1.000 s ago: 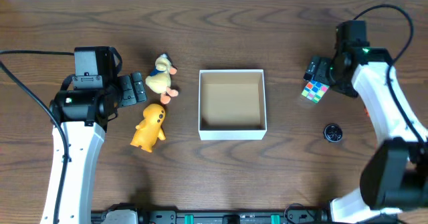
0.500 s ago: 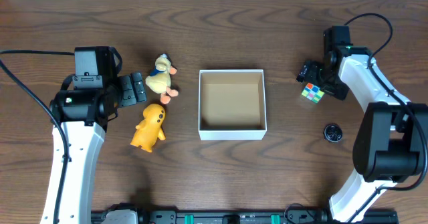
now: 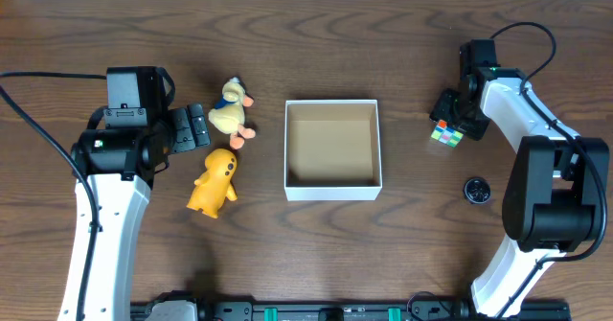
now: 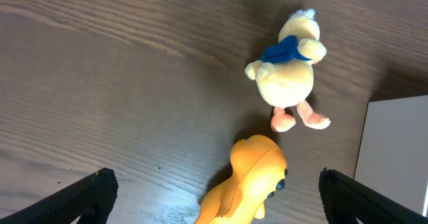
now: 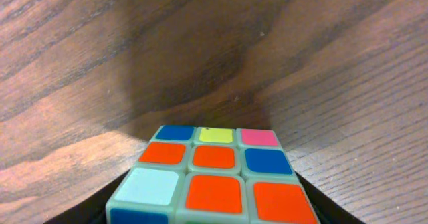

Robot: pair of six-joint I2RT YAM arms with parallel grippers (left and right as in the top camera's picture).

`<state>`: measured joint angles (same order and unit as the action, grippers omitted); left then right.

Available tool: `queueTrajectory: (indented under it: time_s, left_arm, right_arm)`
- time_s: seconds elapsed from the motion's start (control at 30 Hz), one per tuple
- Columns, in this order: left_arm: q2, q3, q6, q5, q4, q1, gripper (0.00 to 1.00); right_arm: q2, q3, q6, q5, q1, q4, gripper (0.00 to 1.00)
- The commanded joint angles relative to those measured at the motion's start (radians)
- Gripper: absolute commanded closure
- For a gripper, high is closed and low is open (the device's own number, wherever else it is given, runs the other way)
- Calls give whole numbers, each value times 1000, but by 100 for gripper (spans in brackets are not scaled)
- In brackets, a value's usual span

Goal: Pack container
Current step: 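Carry the cube with right gripper into the white box and release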

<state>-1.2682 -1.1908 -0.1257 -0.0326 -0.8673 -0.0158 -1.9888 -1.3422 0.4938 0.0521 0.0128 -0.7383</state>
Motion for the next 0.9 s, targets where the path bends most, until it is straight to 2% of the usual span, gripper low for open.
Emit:
queueTrajectory:
  time_s: [0.0, 0.23, 0.5, 0.6, 0.7, 0.87]
  left_arm:
    - [-5, -23, 16, -1, -4, 3, 2]
    - [-5, -23, 16, -1, -4, 3, 2]
    - [-5, -22, 16, -1, -3, 3, 2]
    - [-5, -22, 17, -1, -3, 3, 2]
    - [-5, -23, 16, -1, -3, 3, 2]
    - [-5, -22, 17, -1, -3, 3, 2]
  right_arm:
    - [-2, -23, 7, 3, 6, 2, 46]
    - [8, -32, 6, -3, 5, -10, 66]
    - [153, -171, -101, -5, -73, -106, 72]
    - [212, -244, -161, -5, -143, -160, 74]
    - [251, -296, -200, -7, -243, -215, 71]
    - [268, -299, -192, -8, -412, -254, 69]
